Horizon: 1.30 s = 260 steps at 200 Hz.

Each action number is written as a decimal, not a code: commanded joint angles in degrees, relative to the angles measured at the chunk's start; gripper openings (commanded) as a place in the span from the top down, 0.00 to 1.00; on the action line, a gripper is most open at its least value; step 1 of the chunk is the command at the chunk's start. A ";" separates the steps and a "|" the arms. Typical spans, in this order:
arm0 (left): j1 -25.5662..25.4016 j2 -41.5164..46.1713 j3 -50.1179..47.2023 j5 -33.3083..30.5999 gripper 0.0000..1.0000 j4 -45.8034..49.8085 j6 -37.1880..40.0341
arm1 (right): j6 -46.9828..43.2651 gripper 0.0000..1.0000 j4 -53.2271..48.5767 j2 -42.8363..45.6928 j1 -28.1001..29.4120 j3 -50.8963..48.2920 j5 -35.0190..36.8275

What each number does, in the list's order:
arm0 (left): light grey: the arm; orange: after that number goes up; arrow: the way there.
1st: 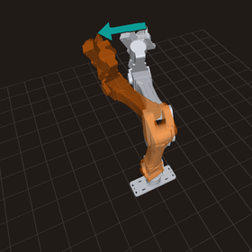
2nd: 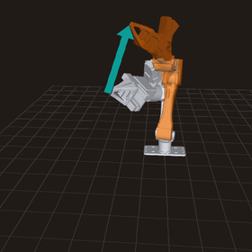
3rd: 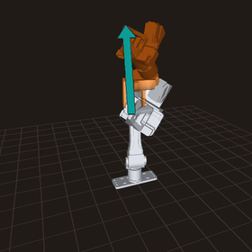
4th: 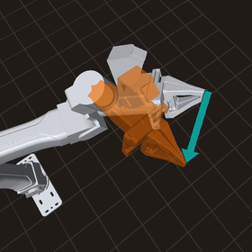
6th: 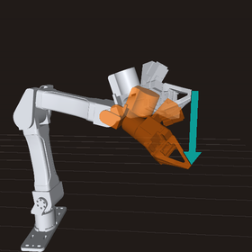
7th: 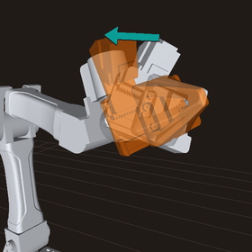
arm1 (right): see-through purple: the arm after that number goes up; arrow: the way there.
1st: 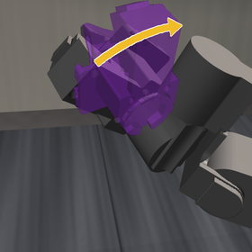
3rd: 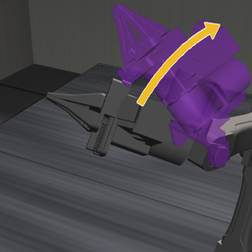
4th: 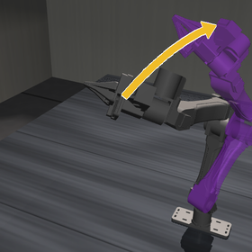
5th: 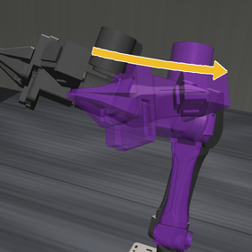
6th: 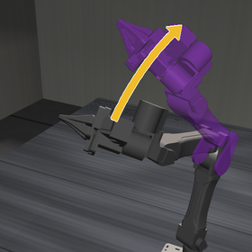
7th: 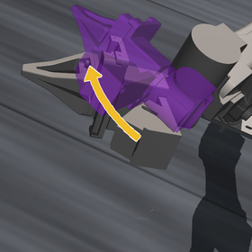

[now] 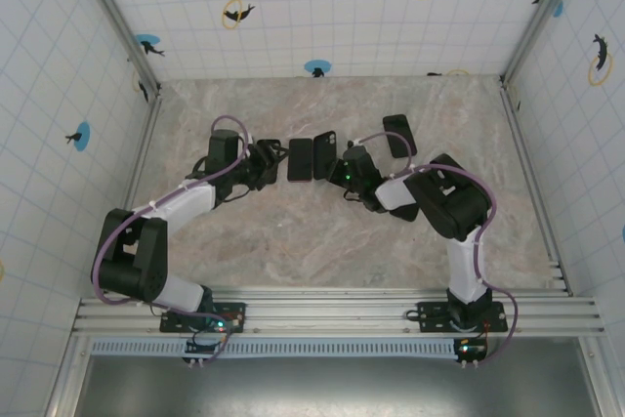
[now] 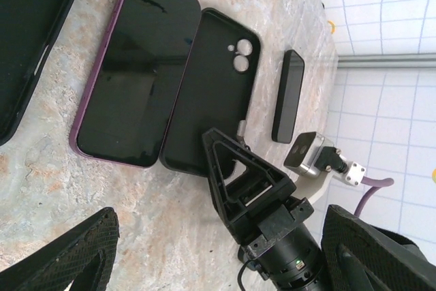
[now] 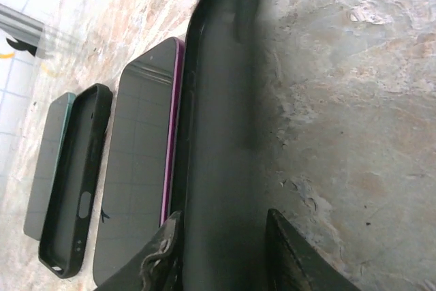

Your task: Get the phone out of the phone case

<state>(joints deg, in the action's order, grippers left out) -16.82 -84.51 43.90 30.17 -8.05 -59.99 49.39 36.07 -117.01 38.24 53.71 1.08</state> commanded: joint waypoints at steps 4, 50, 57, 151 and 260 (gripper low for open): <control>0.34 0.89 -0.36 -0.48 0.20 -0.73 0.26 | -5.45 0.63 -6.29 2.17 -0.23 1.64 0.94; 0.34 0.59 0.02 -0.29 0.20 -0.87 0.26 | -11.10 0.58 -10.92 4.93 -0.96 3.32 2.04; 0.31 0.62 0.20 -0.16 0.20 -0.90 0.31 | -11.83 0.57 -11.56 5.56 -1.19 3.40 2.08; -1.20 0.94 0.72 -0.03 0.15 -4.87 -2.53 | -28.73 0.31 -31.23 19.74 -11.52 2.22 2.57; -12.68 -7.45 7.74 -1.34 0.14 -10.67 -8.82 | -43.34 0.13 -43.05 12.81 -25.98 10.70 2.84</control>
<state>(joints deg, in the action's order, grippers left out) -27.97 -90.32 48.60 29.67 -16.47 -67.16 10.15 -3.86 -100.16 13.50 60.36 4.97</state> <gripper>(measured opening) 0.860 0.863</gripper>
